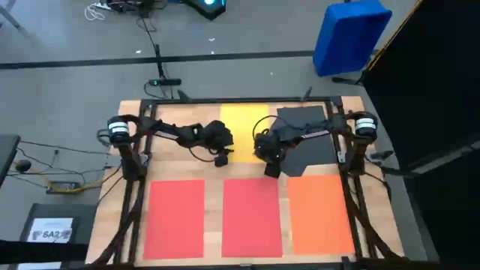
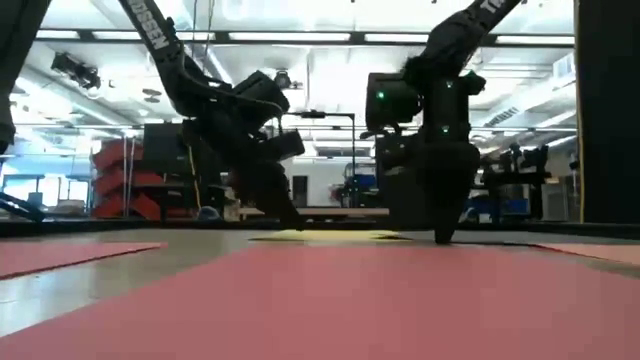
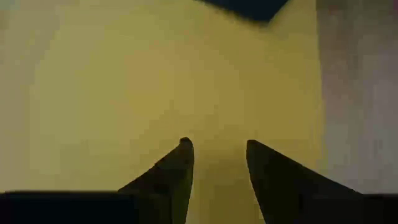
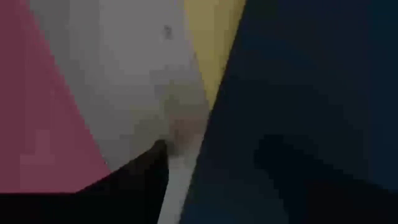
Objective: Organize paper
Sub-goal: Stack the black paper on top of the black paper
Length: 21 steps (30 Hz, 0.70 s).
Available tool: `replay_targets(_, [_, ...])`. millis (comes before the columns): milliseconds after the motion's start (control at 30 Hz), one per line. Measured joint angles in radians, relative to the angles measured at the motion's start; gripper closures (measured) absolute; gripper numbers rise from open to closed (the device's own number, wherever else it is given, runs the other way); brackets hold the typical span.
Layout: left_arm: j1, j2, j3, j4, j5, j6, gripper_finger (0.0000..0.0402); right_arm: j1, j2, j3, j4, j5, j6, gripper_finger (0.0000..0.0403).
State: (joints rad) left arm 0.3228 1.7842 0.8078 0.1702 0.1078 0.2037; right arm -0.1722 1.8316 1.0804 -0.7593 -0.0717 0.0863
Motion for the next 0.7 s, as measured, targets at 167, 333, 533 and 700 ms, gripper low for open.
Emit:
replay_targets(167, [0.001, 0.02, 0.003, 0.006, 0.011, -0.002, 0.0271, 0.0, -0.009, -0.004, -0.072, 0.005, -0.064, 0.0174])
replay_targets(333, [0.001, 0.021, 0.003, 0.022, 0.021, -0.002, 0.0271, -0.001, -0.02, -0.007, -0.176, 0.032, -0.105, 0.0187])
replay_targets(533, [0.001, 0.022, 0.007, 0.019, 0.028, -0.001, 0.0271, -0.001, -0.022, -0.008, -0.332, 0.102, -0.148, 0.0196])
replay_targets(700, [0.0, 0.022, 0.007, 0.019, 0.029, -0.001, 0.0271, -0.001, -0.023, -0.008, -0.394, 0.131, -0.168, 0.0197])
